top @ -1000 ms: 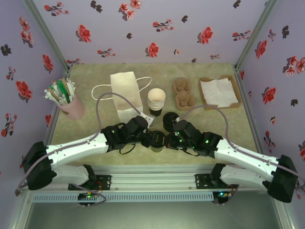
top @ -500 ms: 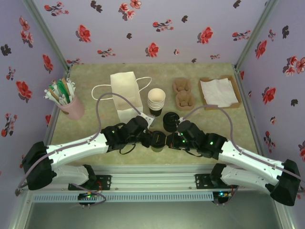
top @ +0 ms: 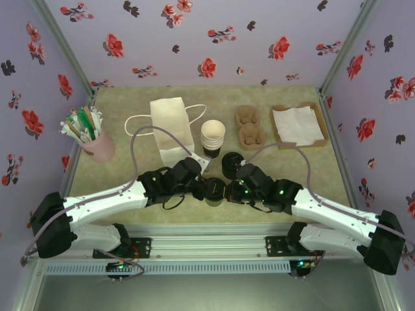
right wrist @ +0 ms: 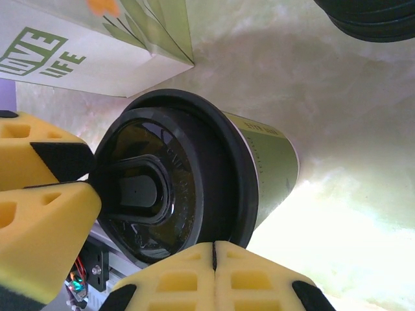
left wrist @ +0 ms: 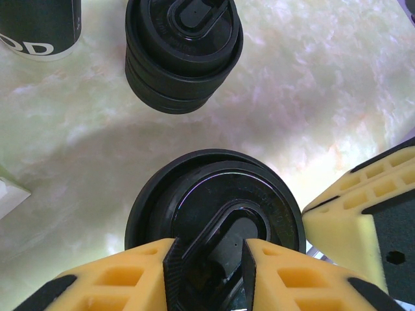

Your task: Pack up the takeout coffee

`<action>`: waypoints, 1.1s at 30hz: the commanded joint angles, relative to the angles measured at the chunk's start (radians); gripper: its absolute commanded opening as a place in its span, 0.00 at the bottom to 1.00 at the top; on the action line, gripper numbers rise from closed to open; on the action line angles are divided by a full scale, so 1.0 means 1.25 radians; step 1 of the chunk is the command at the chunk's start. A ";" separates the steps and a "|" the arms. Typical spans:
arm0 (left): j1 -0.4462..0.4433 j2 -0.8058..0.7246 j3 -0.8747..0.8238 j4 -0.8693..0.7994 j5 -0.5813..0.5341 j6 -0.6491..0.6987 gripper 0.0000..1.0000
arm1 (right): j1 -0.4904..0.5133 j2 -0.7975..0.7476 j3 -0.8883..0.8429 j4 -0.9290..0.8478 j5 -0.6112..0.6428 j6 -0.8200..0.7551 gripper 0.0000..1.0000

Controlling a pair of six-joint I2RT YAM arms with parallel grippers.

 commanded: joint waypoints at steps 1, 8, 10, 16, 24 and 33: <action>0.002 0.024 -0.016 -0.028 0.019 -0.016 0.34 | 0.006 0.010 0.007 0.015 0.003 -0.019 0.00; 0.002 0.027 -0.021 -0.024 0.018 -0.016 0.34 | 0.006 0.040 -0.010 -0.019 0.006 -0.008 0.00; 0.002 0.029 -0.023 -0.023 0.019 -0.016 0.34 | 0.005 0.050 -0.010 -0.034 0.003 -0.007 0.00; 0.002 0.028 -0.030 -0.021 0.019 -0.017 0.34 | 0.006 0.087 -0.008 -0.072 -0.002 -0.018 0.00; 0.002 0.028 -0.035 -0.018 0.020 -0.018 0.34 | 0.008 0.132 0.000 -0.086 -0.001 -0.028 0.00; 0.002 0.013 -0.018 -0.029 0.018 -0.013 0.34 | 0.009 0.112 0.070 -0.133 0.024 -0.055 0.00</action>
